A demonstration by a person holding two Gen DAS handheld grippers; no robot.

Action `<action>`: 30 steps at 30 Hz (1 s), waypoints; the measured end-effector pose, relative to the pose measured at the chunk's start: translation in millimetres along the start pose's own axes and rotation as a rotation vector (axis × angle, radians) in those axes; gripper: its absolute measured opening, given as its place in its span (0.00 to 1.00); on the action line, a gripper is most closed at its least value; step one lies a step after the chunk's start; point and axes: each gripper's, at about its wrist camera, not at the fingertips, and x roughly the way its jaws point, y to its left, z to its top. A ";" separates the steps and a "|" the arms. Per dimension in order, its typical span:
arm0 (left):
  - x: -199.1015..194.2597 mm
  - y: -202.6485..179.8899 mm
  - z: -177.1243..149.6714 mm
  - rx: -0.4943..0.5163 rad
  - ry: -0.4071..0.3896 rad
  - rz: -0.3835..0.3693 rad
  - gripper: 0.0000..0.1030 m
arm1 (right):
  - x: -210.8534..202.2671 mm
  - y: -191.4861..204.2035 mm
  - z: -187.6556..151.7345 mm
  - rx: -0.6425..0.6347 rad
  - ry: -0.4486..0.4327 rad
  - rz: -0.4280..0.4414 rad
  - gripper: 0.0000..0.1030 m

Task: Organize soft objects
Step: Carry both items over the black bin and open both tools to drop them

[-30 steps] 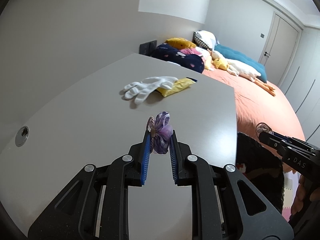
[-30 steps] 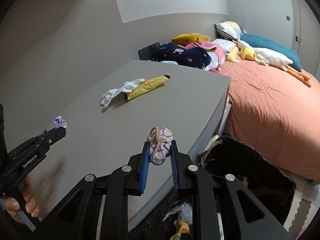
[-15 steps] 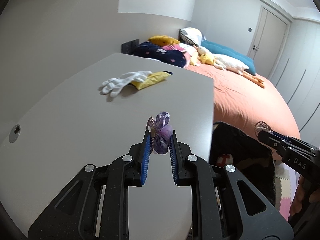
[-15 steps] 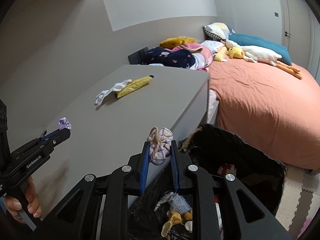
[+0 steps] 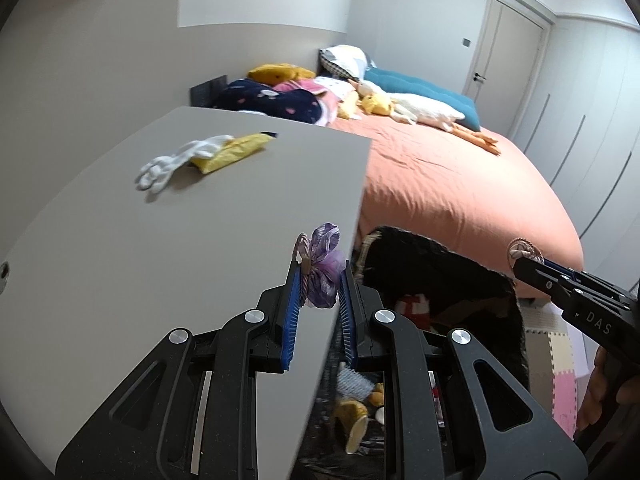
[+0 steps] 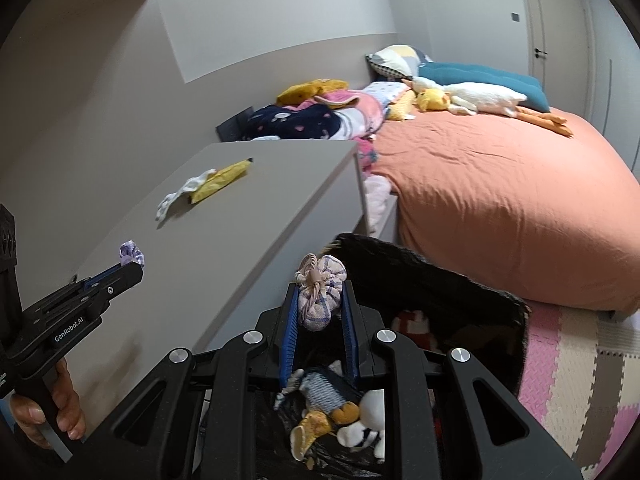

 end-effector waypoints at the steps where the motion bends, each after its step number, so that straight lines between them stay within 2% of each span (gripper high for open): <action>1: 0.9 -5.3 0.4 0.007 0.001 -0.008 0.18 | -1.2 -3.1 0.0 0.005 -0.002 -0.004 0.21; 13: 9.0 -61.8 0.5 0.103 0.022 -0.077 0.18 | -27.4 -55.6 -2.7 0.079 -0.047 -0.067 0.21; 23: 23.6 -99.6 -11.6 0.202 0.099 -0.159 0.19 | -38.0 -81.4 -5.8 0.112 -0.062 -0.127 0.21; 24: 25.8 -103.5 -13.9 0.222 0.122 -0.172 0.24 | -38.4 -82.0 -5.7 0.112 -0.063 -0.133 0.22; 25: 28.6 -106.9 -16.3 0.240 0.150 -0.174 0.51 | -39.3 -82.9 -5.9 0.112 -0.065 -0.141 0.31; 26: 30.3 -109.0 -18.4 0.254 0.165 -0.160 0.93 | -40.4 -84.1 -5.6 0.122 -0.071 -0.156 0.47; 28: 26.4 -109.8 -21.6 0.271 0.117 -0.113 0.94 | -44.7 -87.1 -5.9 0.146 -0.093 -0.182 0.67; 30: 24.3 -108.6 -22.3 0.285 0.105 -0.099 0.94 | -48.3 -89.6 -5.2 0.150 -0.105 -0.203 0.69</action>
